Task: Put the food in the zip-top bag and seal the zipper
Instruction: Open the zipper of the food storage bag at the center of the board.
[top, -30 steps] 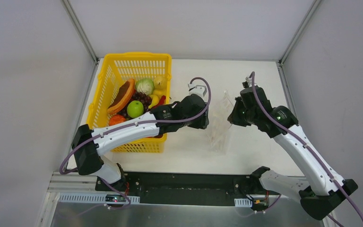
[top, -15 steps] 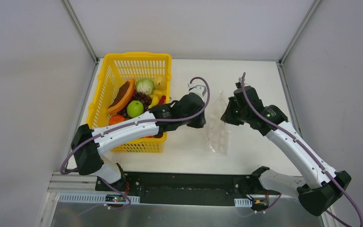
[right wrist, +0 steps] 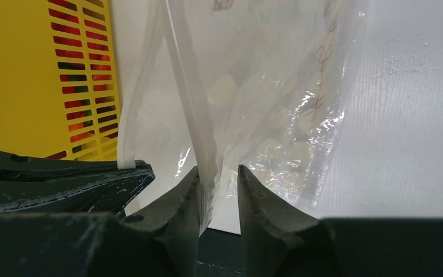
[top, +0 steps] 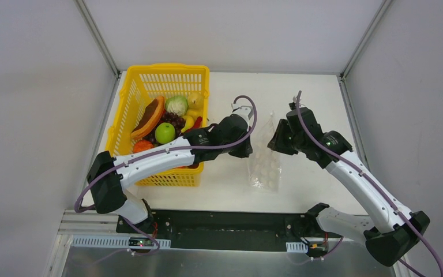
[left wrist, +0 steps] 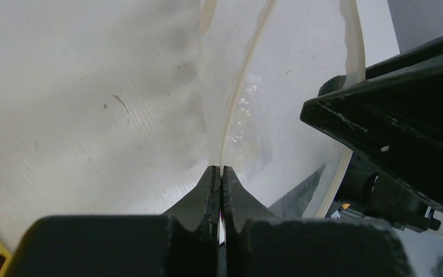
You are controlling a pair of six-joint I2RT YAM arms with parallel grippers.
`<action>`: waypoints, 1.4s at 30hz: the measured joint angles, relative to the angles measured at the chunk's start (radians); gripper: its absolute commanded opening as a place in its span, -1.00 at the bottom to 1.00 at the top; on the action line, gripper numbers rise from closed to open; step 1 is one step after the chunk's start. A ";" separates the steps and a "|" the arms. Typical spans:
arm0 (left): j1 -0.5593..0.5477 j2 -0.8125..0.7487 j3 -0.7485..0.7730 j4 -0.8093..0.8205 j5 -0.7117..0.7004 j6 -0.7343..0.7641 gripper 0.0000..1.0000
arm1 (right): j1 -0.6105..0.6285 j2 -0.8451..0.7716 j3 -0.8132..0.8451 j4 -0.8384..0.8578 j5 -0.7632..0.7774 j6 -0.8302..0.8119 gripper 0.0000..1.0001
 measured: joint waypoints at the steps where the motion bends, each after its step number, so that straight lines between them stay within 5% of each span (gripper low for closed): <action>1: 0.000 0.000 -0.005 0.002 0.001 0.000 -1.00 | 0.000 -0.007 0.000 0.000 0.001 0.001 -0.36; 7: 0.000 0.000 -0.013 0.006 0.007 0.000 -1.00 | 0.000 -0.043 0.000 0.002 0.000 0.012 -0.46; 14: 0.000 0.000 -0.013 0.010 0.015 0.000 -1.00 | 0.000 -0.044 -0.024 0.021 0.000 0.019 -0.98; 31: 0.045 -0.045 -0.051 -0.097 -0.157 0.011 -0.98 | 0.000 -0.056 0.035 -0.104 0.003 -0.032 -1.00; 42: 0.052 -0.057 -0.057 -0.046 -0.063 0.033 0.28 | 0.000 -0.080 -0.001 -0.027 -0.030 0.019 -1.00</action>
